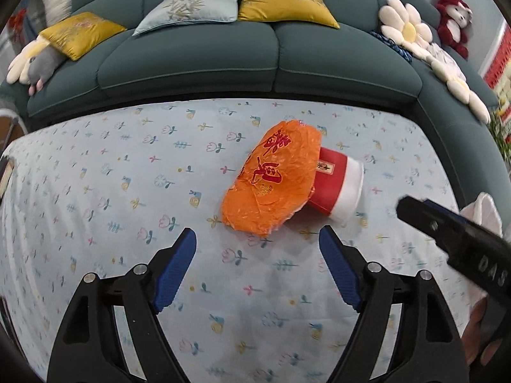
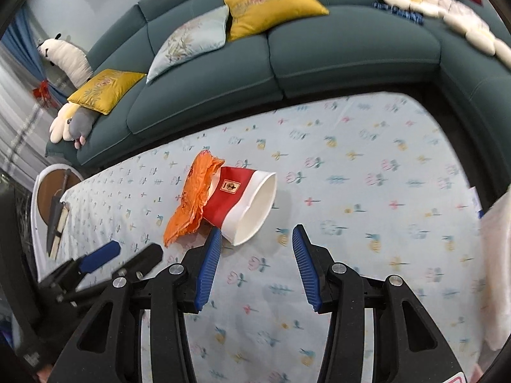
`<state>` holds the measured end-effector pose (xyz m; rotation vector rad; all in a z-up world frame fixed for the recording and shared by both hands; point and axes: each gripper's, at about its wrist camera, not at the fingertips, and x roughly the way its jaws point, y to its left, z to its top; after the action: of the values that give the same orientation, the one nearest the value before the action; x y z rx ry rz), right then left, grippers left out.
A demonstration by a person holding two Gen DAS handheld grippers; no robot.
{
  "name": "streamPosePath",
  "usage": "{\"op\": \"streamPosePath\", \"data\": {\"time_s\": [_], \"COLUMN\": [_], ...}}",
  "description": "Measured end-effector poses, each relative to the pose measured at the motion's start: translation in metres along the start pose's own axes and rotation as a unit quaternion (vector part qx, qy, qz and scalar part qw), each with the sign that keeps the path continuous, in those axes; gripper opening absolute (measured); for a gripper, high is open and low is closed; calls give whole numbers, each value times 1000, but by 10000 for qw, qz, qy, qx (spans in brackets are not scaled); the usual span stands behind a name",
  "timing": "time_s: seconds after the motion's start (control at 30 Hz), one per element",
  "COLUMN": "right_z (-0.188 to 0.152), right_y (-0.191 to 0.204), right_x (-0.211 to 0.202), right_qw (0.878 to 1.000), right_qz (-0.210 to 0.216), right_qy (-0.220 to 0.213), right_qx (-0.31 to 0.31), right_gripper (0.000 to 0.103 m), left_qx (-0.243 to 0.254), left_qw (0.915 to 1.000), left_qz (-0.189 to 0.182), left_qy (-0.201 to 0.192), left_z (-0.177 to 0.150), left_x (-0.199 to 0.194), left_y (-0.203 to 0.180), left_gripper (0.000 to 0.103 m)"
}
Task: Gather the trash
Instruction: 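Move both tools back toward the orange bag and red-white cup, then grasp the red-white cup rim with the right tool while the left tool grasps the orange bag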
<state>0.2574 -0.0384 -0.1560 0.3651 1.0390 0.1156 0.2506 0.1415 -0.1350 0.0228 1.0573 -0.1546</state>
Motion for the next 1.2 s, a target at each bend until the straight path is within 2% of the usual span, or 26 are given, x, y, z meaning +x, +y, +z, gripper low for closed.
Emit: {"op": "streamPosePath", "data": {"time_s": [0.27,0.37,0.43,0.47,0.5,0.53,0.63,0.8,0.93,1.2], "right_z": [8,8,7,7,7,7,6,2,2,1], "right_y": [6,7,8,9,9,10,14,15,15,11], "right_x": [46,56,61,63,65,67,70,64,51,9], "right_qw": [9989,9980,9972,9968,9964,9962,9958,9963,9965,9972], "right_qz": [222,324,408,459,499,520,555,601,650,704], "right_qy": [349,447,499,525,546,575,644,563,477,179], "right_qx": [211,303,368,395,412,404,337,252,234,195], "right_gripper": [45,45,43,41,37,30,13,6,4,4], "left_qx": [580,713,835,895,952,985,956,708,552,328], "left_qw": [9981,9969,9959,9955,9950,9947,9949,9968,9977,9975], "left_qz": [-130,-174,-203,-217,-234,-228,-309,-373,-380,-512], "left_qy": [-187,-272,-266,-238,-209,-186,-10,-11,-67,-357], "left_z": [3,8,10,11,11,11,11,7,4,3], "left_x": [18,22,27,30,33,35,42,39,28,-20], "left_y": [-3,-4,-6,-8,-9,-9,-8,0,3,-6], "left_gripper": [74,69,59,57,51,39,14,0,0,0]}}
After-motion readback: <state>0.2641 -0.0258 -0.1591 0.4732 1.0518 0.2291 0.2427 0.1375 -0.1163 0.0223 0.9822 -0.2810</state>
